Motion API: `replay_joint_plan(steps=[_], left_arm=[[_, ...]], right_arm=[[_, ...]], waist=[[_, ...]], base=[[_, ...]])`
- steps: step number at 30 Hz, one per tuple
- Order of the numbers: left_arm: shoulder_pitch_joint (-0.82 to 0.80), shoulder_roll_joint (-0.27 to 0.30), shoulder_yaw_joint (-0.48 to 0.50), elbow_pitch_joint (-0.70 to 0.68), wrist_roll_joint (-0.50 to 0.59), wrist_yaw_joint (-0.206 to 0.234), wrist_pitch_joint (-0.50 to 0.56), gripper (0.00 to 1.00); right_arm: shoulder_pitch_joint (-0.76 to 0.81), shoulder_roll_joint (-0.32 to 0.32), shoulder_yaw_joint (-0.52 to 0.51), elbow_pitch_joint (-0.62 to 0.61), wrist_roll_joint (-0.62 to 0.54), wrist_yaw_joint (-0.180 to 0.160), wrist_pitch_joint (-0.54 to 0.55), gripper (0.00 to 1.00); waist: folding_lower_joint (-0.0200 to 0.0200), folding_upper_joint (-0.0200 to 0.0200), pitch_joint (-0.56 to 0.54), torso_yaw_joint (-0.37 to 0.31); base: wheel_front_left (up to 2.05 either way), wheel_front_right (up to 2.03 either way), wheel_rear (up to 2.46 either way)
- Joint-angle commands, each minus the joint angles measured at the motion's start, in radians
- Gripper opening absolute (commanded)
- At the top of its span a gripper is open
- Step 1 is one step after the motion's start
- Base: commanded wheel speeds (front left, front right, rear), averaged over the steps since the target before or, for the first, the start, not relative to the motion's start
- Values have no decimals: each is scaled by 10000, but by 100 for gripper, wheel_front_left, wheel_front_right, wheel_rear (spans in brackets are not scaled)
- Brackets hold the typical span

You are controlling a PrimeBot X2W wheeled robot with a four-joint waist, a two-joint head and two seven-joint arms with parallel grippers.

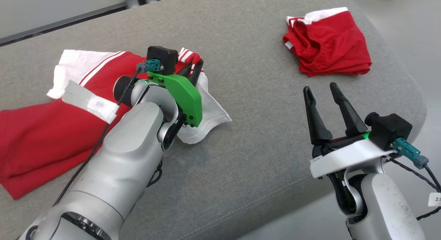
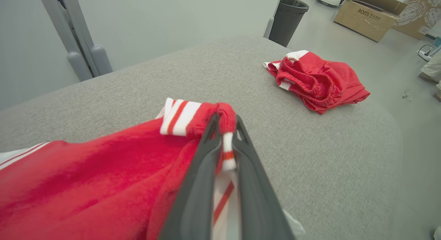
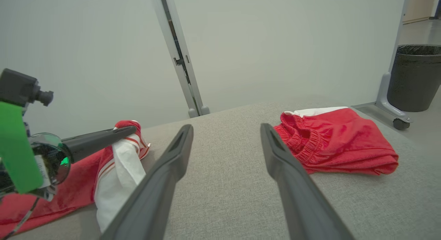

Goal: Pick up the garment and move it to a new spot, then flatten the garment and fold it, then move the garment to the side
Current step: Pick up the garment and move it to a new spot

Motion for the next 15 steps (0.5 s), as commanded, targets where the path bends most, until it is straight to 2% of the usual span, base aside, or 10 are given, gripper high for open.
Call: replay_joint_plan(steps=[1, 7, 9, 10, 11, 15], left_arm=[[-263, -71, -73, 124, -60, -68, -134, 0], [-442, -97, -349, 323, -391, -3, -289, 0], [-413, -101, -503, 387, -586, 143, -243, 42], [-389, -106, -592, 385, -645, 204, -245, 77], [-381, -105, -681, 360, -715, 240, -292, 100], [-367, -81, -1073, 154, -1089, 384, -466, 100]], right_arm=[[-112, -9, 75, 118, 76, -4, -140, 100], [-281, -3, 421, 426, 232, -4, -293, 100], [-328, -6, 564, 578, 289, -4, -345, 100], [-352, -5, 625, 655, 323, -4, -365, 100], [-395, -6, 677, 723, 339, -4, -401, 100], [-511, -3, 725, 968, 361, -4, -504, 100]], waist=[[1, -1, 207, -647], [1, -1, 221, -988], [1, -1, 231, -1100], [1, -1, 239, -1134], [1, -1, 251, -1156], [1, -1, 267, -1074]], base=[[0, 0, 0], [0, 0, 0], [0, 0, 0], [0, 0, 0], [0, 0, 0], [0, 0, 0]])
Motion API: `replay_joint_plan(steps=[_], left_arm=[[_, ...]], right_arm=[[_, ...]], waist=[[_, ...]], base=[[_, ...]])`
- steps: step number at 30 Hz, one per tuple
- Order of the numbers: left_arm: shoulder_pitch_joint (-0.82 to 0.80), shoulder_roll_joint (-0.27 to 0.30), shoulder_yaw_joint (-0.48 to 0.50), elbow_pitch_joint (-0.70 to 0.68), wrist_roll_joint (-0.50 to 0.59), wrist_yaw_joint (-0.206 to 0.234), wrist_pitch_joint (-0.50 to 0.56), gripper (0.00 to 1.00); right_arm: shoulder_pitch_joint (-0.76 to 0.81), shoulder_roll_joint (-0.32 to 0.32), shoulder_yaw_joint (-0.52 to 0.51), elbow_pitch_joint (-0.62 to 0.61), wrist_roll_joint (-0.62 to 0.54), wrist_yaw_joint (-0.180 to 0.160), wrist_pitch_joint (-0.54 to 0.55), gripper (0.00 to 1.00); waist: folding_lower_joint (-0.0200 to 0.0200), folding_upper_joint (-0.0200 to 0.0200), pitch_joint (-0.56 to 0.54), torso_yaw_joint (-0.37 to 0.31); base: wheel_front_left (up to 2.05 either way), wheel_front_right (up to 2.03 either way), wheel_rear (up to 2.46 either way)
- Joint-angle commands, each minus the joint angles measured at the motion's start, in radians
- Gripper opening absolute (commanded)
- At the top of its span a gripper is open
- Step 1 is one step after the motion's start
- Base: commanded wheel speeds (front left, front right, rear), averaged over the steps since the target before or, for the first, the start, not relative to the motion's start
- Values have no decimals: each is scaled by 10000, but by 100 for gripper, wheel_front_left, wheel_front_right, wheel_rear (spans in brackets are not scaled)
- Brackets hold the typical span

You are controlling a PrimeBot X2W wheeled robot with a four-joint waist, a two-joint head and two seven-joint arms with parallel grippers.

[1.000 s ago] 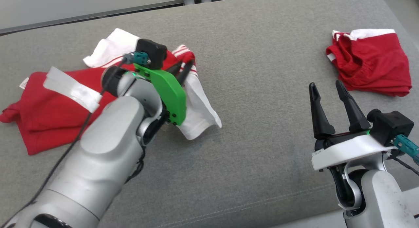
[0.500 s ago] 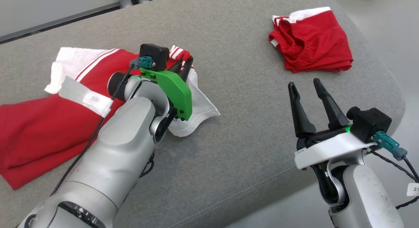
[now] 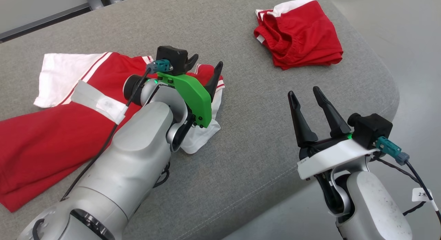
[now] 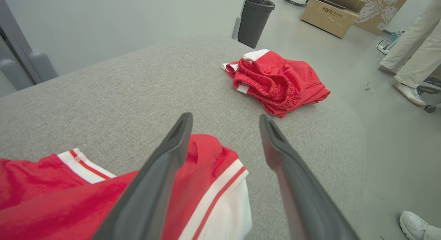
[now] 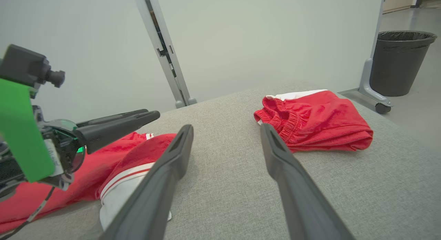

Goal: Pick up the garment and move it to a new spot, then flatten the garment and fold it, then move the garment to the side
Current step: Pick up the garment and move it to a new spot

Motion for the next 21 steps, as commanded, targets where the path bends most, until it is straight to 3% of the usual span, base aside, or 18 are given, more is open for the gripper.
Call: replay_joint_plan(steps=[1, 7, 15, 21], left_arm=[[-48, 51, -108, -48, -80, 90, -103, 100], [-240, 49, -574, -224, -416, 115, -427, 100], [297, 43, -1171, -313, -330, 246, -1155, 100], [1026, 188, -1040, -540, -23, 441, -1453, 100]], right_arm=[[-92, -1, 6, 50, -4, -4, -75, 100], [-35, -9, -166, 296, -117, -4, -51, 100], [386, -6, -711, 611, -401, -4, 111, 100], [660, -12, -1018, 1021, -534, -4, 356, 100]], waist=[[0, -1, -30, 100], [0, -1, -246, 717], [0, -1, -704, 2132], [0, -1, -990, 3147]], base=[[0, 0, 0], [0, 0, 0], [0, 0, 0], [0, 0, 0]])
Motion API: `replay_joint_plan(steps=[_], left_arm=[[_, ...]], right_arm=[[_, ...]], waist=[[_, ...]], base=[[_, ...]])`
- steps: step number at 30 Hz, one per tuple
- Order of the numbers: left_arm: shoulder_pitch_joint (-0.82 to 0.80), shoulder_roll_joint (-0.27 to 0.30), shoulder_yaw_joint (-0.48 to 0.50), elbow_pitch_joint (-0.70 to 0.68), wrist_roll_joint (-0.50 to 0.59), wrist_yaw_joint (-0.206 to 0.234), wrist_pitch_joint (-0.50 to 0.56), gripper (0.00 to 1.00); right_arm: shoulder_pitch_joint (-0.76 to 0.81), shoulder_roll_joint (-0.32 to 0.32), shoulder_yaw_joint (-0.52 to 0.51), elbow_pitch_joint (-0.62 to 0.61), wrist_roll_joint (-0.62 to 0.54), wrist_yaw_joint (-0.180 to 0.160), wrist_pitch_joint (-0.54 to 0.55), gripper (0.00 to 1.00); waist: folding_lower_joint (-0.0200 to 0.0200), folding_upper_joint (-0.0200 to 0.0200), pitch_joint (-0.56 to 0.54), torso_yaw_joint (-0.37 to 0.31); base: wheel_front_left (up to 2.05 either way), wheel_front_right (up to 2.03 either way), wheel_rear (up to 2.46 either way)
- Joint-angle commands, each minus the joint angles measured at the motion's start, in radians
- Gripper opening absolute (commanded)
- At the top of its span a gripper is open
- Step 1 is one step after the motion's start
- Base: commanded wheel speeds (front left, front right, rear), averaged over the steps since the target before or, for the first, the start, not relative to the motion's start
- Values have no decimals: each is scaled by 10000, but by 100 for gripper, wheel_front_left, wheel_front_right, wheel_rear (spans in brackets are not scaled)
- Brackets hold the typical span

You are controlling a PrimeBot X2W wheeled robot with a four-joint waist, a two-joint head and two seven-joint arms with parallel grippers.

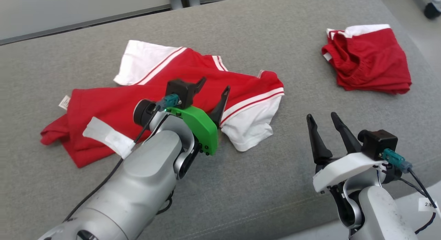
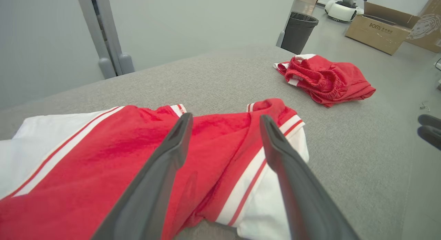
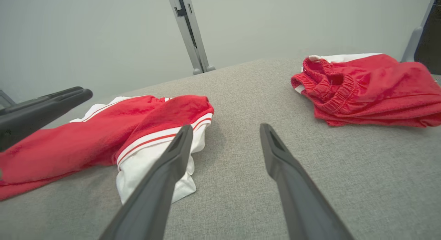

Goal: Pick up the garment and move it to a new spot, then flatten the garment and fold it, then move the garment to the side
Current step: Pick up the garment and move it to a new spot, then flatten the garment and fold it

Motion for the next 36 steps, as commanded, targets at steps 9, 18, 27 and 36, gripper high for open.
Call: replay_joint_plan(steps=[9, 18, 27, 36], left_arm=[[2471, 1119, 1501, -2844, 1077, 991, -75, 100], [4937, 1885, 2856, -5434, 1890, 1847, -78, 100], [6135, 2319, 3559, -6684, 2155, 2266, -77, 100], [6504, 2471, 3844, -7038, 2152, 2394, -78, 100]], right_arm=[[-171, -25, -293, 1367, -21, -4, 317, 100], [-860, -117, -604, 3433, -127, -4, 295, 100], [-1550, -204, -857, 5475, -286, -4, -109, 100], [-2125, -331, -471, 6840, 44, -4, -699, 0]], waist=[[0, -1, -581, 1955], [0, -1, -655, 2879], [0, -1, -661, 3455], [0, -1, -606, 3310]], base=[[0, 0, 0], [0, 0, 0], [0, 0, 0], [0, 0, 0]])
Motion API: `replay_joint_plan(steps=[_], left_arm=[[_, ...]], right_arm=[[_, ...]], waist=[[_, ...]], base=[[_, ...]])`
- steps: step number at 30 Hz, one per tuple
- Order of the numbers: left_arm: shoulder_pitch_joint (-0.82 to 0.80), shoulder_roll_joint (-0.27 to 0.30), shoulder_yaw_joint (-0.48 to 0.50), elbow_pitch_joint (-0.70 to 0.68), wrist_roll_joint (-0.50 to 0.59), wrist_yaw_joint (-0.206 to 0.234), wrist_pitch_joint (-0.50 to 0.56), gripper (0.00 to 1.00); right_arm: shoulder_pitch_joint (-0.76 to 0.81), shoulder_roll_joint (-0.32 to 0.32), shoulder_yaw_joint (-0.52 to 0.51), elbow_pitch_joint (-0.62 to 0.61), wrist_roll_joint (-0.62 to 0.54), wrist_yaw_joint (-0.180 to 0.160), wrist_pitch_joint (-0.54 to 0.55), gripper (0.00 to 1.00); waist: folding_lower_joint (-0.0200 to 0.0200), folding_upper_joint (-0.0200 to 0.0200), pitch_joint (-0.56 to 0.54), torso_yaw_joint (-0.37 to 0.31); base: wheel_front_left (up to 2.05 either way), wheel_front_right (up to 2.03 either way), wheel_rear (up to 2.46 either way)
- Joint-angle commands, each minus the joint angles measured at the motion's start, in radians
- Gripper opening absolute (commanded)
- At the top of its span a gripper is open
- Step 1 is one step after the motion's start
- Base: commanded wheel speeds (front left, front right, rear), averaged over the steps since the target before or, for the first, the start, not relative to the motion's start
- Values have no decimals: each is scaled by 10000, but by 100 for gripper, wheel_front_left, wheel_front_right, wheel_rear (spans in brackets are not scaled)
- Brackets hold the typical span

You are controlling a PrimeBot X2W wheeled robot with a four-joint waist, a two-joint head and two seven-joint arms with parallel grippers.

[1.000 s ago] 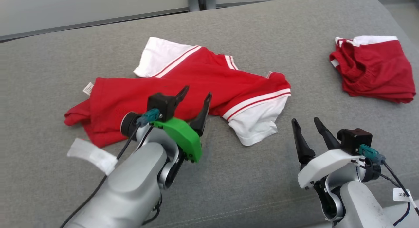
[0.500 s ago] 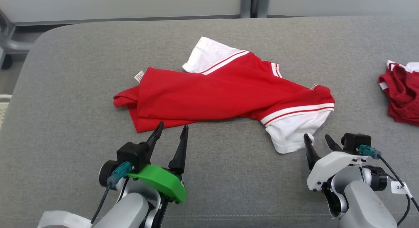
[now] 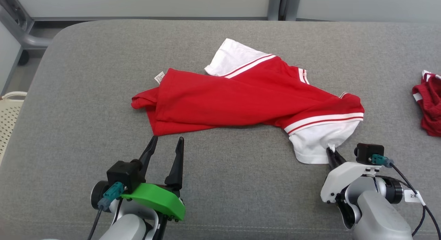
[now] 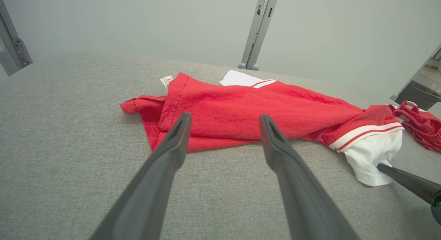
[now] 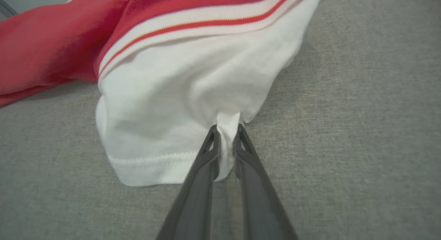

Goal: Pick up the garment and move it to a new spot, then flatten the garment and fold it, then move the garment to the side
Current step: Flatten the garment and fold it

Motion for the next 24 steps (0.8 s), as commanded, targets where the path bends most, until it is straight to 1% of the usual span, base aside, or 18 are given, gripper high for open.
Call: replay_joint_plan(steps=[1, 6, 8, 11, 13, 17, 18, 21, 24], left_arm=[[192, 94, 70, -33, 37, 57, -42, 100], [310, 183, 170, -83, 56, 98, -42, 100], [414, 215, 199, -92, 56, 115, -42, 100], [460, 243, 230, -121, 67, 130, -42, 100], [545, 252, 230, -151, 63, 129, -42, 100], [629, 299, 201, -206, 68, 169, -24, 100], [629, 299, 201, -206, 68, 169, -24, 100], [640, 305, 155, -241, 63, 175, 19, 100], [675, 320, 132, -224, 18, 160, 56, 100]], right_arm=[[-139, -95, 96, 187, 168, -4, -159, 0], [-167, -103, 458, 323, 985, -4, -399, 0], [15, -148, 646, 135, 1430, -4, -375, 0], [371, -391, 897, -294, 2234, -4, -69, 0], [615, -648, 1044, -705, 2791, -4, 216, 0], [1035, -1417, 1204, -1363, 3527, -5, 750, 0], [1035, -1417, 1204, -1363, 3527, -5, 750, 0], [1205, -1865, 1189, -1626, 3830, -7, 1021, 0], [1240, -2179, 1164, -1644, 3993, -7, 1250, 0]], waist=[[0, 0, 25, -134], [0, 0, 19, -514], [0, 0, -16, -705], [0, 0, -77, -991], [0, 0, -123, -1159], [0, 0, -154, -1410], [0, 0, -154, -1410], [0, 0, -150, -1492], [0, 0, -139, -1512]], base=[[0, 0, 0], [0, 0, 0], [0, 0, 0], [0, 0, 0], [0, 0, 0], [0, 0, 0], [0, 0, 0], [0, 0, 0], [0, 0, 0]])
